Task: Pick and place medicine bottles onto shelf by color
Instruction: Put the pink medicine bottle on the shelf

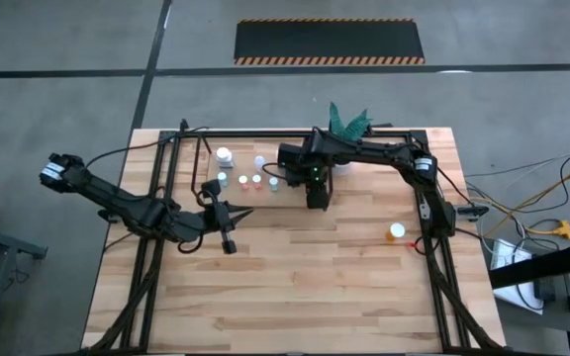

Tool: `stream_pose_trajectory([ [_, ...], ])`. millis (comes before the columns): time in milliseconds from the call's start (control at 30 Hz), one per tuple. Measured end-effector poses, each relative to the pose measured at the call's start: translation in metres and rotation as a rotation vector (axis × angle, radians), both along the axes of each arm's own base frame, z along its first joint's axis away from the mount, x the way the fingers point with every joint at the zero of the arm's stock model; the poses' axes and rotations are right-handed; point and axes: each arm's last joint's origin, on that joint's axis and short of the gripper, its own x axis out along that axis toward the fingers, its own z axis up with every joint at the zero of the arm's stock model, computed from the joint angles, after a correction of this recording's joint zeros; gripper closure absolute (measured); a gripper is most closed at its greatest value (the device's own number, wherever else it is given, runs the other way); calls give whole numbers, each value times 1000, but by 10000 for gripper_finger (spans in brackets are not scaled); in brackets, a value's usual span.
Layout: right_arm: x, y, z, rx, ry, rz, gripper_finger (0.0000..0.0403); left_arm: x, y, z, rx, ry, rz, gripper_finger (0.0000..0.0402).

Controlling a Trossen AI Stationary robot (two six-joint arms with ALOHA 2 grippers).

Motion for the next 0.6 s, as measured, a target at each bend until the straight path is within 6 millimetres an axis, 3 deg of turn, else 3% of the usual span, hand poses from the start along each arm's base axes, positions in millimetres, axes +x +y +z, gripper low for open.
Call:
stream_pose_trajectory([
  [300,2,12,-2,0,4,24,295,0,0,0,0,0,0,395],
  [600,2,15,21,16,-21,-1,294,0,0,0,0,0,0,395],
])
